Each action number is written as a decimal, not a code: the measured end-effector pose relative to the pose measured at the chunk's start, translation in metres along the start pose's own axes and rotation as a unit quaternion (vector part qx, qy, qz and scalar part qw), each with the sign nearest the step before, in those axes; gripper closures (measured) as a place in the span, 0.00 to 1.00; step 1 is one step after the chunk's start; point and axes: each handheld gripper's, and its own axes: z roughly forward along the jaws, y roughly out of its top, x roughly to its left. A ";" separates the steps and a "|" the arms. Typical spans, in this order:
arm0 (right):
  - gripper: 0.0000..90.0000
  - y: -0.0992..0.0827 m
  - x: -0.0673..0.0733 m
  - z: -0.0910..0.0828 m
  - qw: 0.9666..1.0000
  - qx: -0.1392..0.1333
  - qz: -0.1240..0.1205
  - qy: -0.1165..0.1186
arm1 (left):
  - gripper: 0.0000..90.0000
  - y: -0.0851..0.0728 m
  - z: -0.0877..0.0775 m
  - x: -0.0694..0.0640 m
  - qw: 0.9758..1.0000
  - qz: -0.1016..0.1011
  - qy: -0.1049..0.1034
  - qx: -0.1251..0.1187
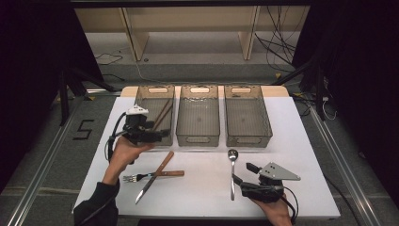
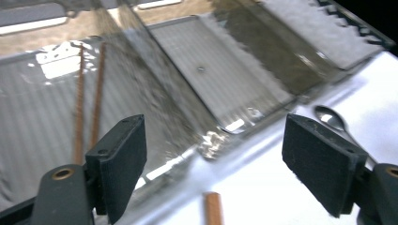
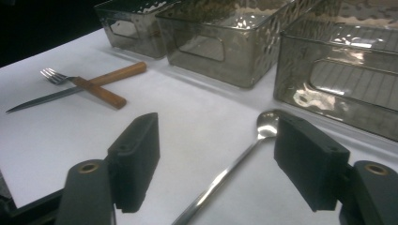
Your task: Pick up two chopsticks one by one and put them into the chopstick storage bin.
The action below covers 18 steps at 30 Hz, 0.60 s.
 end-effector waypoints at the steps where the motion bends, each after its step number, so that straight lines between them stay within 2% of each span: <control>1: 0.40 0.000 0.001 0.000 1.000 0.002 -0.002 0.003 | 0.24 -0.002 0.000 -0.003 1.000 0.007 -0.002 0.004; 3: 0.43 0.000 0.003 0.001 1.000 0.001 -0.006 0.008 | 0.23 -0.008 -0.003 -0.011 1.000 0.014 -0.005 -0.008; 9: 0.55 -0.001 0.009 0.006 0.999 0.016 -0.018 0.026 | 0.22 -0.032 -0.011 -0.026 0.998 0.016 -0.040 -0.036; 12: 0.57 -0.003 0.013 0.010 0.999 0.030 -0.027 0.031 | 0.22 -0.044 -0.013 -0.033 0.997 0.021 -0.047 -0.049; 15: 0.59 -0.004 0.015 0.013 0.998 0.040 -0.033 0.037 | 0.21 -0.056 -0.014 -0.036 0.996 0.023 -0.055 -0.066; 18: 0.59 -0.005 0.016 0.016 0.997 0.048 -0.032 0.043 | 0.20 -0.068 -0.013 -0.035 0.995 0.014 -0.061 -0.076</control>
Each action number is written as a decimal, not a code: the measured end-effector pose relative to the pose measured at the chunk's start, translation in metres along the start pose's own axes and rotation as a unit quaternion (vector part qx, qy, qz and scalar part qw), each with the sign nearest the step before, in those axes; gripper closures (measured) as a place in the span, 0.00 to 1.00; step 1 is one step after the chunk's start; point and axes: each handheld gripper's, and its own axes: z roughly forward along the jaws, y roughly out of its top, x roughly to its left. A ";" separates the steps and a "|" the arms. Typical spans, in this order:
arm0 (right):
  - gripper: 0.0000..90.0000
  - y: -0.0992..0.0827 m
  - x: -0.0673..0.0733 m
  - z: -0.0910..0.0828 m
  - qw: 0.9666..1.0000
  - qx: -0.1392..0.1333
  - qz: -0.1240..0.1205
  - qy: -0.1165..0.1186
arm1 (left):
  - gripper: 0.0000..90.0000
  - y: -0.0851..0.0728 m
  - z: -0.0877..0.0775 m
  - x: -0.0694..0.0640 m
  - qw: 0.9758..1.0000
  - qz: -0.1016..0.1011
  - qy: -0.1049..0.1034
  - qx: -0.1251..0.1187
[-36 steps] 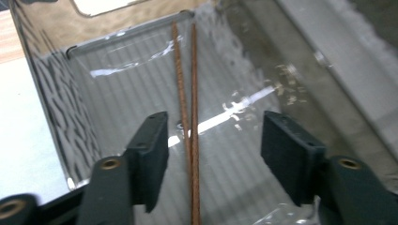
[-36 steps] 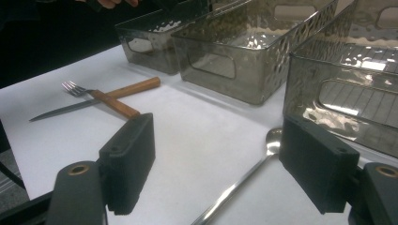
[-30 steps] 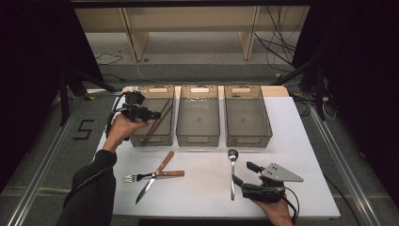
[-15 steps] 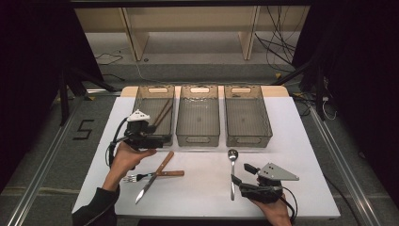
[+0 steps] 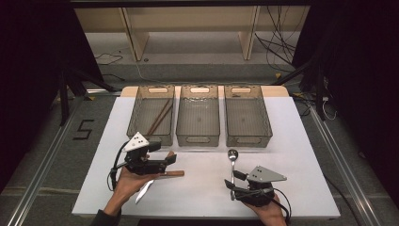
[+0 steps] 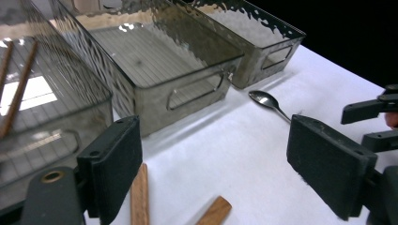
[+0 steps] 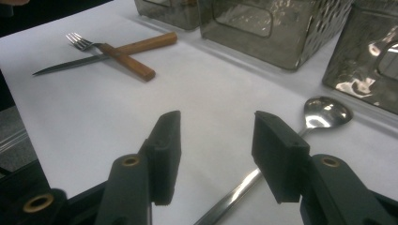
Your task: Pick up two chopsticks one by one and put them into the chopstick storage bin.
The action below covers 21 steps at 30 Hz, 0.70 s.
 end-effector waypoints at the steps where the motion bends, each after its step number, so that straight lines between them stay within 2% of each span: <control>1: 0.60 0.000 0.000 0.001 1.000 0.002 0.000 0.002 | 0.20 -0.004 -0.001 0.000 1.000 -0.002 -0.002 -0.003; 5: 0.62 -0.002 0.001 0.006 1.000 0.017 -0.001 0.015 | 0.20 -0.017 -0.004 0.001 1.000 -0.009 -0.004 -0.016; 9: 0.67 -0.003 0.003 0.009 0.999 0.030 -0.008 0.026 | 0.20 -0.025 -0.006 -0.002 1.000 0.002 -0.003 -0.022; 13: 0.76 -0.003 0.005 0.011 0.999 0.034 -0.014 0.028 | 0.20 -0.035 -0.006 -0.006 1.000 0.018 0.008 -0.022; 21: 0.93 -0.006 0.009 0.017 0.997 0.060 -0.028 0.027 | 0.20 -0.044 -0.010 -0.010 0.999 0.019 0.014 -0.031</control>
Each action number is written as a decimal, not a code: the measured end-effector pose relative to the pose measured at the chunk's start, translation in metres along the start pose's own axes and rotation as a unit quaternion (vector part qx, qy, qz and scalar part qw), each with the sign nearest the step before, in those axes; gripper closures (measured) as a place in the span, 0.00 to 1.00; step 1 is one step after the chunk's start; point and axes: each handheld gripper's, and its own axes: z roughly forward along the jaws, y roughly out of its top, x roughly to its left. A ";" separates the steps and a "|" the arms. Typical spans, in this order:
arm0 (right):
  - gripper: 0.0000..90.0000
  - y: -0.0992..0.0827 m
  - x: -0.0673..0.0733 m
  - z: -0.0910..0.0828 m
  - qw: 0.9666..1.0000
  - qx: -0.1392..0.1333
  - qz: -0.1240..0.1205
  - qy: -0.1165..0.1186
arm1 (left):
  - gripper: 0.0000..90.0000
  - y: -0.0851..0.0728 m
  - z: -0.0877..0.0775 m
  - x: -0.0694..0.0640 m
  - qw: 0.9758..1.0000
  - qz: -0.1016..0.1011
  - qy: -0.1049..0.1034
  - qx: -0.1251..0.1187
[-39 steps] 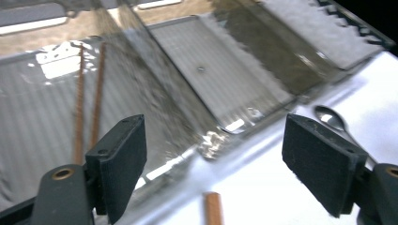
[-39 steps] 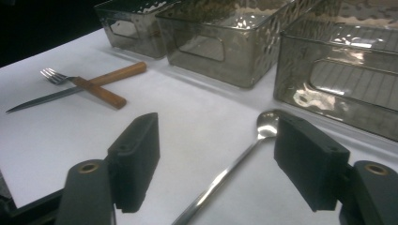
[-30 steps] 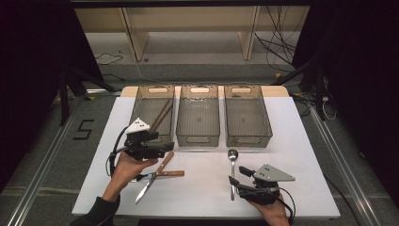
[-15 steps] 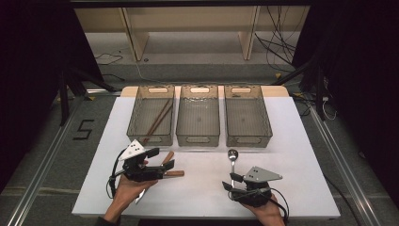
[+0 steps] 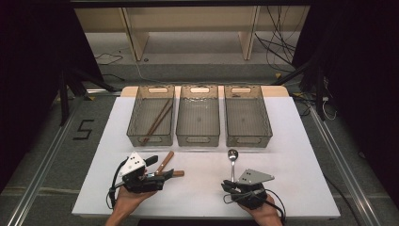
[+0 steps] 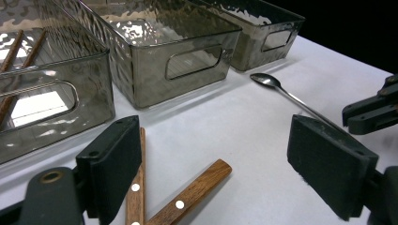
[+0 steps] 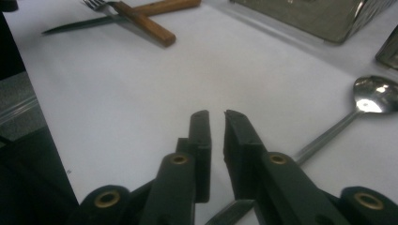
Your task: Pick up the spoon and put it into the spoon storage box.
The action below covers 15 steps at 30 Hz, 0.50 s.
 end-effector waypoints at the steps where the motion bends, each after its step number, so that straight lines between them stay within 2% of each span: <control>1: 0.95 0.000 0.000 0.001 1.000 0.005 0.001 -0.002 | 0.20 -0.001 0.000 -0.001 1.000 0.002 0.001 0.000; 5: 1.00 -0.002 0.000 0.006 1.000 0.023 -0.003 -0.003 | 0.20 -0.003 -0.001 -0.003 1.000 0.008 0.005 0.002; 10: 1.00 -0.005 0.002 0.012 0.998 0.057 -0.011 -0.004 | 0.20 -0.005 -0.001 -0.007 1.000 0.013 0.004 0.004; 15: 1.00 -0.005 0.002 0.011 0.998 0.067 -0.008 -0.008 | 0.20 -0.005 -0.002 -0.009 1.000 0.021 0.001 0.003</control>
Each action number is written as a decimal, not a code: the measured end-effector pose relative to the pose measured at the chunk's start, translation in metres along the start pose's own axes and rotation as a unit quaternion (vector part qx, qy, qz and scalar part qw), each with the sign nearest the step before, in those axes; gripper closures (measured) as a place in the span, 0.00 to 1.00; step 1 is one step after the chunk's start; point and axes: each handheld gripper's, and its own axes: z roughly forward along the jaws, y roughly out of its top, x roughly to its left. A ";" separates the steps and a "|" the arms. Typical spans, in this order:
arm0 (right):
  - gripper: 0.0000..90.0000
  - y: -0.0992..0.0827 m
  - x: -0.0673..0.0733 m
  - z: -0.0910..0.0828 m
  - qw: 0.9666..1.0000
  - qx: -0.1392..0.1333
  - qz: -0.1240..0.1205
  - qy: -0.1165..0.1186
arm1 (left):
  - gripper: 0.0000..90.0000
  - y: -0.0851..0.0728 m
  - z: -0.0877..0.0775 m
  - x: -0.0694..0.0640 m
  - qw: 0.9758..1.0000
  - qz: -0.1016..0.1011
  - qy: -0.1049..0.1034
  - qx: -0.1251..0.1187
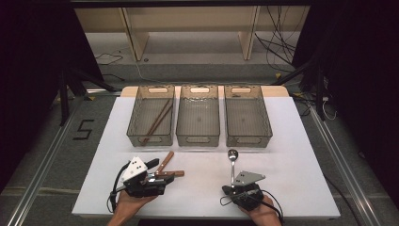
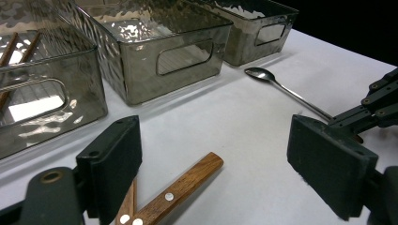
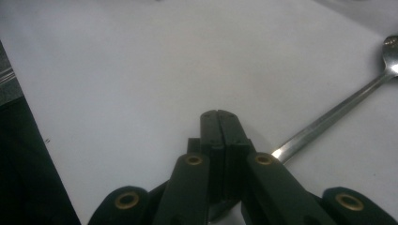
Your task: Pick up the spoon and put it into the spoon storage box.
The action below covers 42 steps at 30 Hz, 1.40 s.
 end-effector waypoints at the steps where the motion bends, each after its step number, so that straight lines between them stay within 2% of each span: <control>1: 1.00 0.000 0.000 -0.001 1.000 0.004 0.000 -0.002 | 0.20 0.000 0.000 0.000 1.000 0.001 0.001 0.001; 6: 1.00 -0.002 -0.002 -0.008 1.000 0.019 0.000 -0.008 | 0.20 -0.001 -0.002 0.000 1.000 0.002 0.005 -0.002; 12: 1.00 -0.008 -0.005 -0.018 0.999 0.033 0.000 -0.027 | 0.20 -0.001 -0.004 0.001 1.000 0.002 0.009 -0.005; 21: 1.00 -0.022 -0.027 -0.037 0.997 0.037 0.031 -0.056 | 0.20 -0.002 -0.004 0.004 1.000 0.000 0.014 -0.003; 27: 1.00 -0.026 -0.039 -0.045 0.995 0.044 0.043 -0.077 | 0.20 -0.004 -0.004 0.007 1.000 0.001 0.022 0.002; 32: 1.00 -0.029 -0.044 -0.049 0.993 0.047 0.055 -0.089 | 0.20 -0.004 -0.004 0.008 1.000 -0.001 0.025 -0.001; 35: 1.00 -0.028 -0.045 -0.049 0.993 0.049 0.054 -0.091 | 0.20 -0.005 -0.004 0.008 1.000 0.000 0.027 -0.002; 37: 1.00 -0.027 -0.045 -0.051 0.993 0.045 0.055 -0.091 | 0.20 -0.005 -0.005 0.009 1.000 0.000 0.028 -0.002; 42: 0.93 -0.019 -0.053 -0.057 0.993 0.016 0.079 -0.089 | 0.20 -0.005 -0.005 0.010 1.000 -0.002 0.030 -0.005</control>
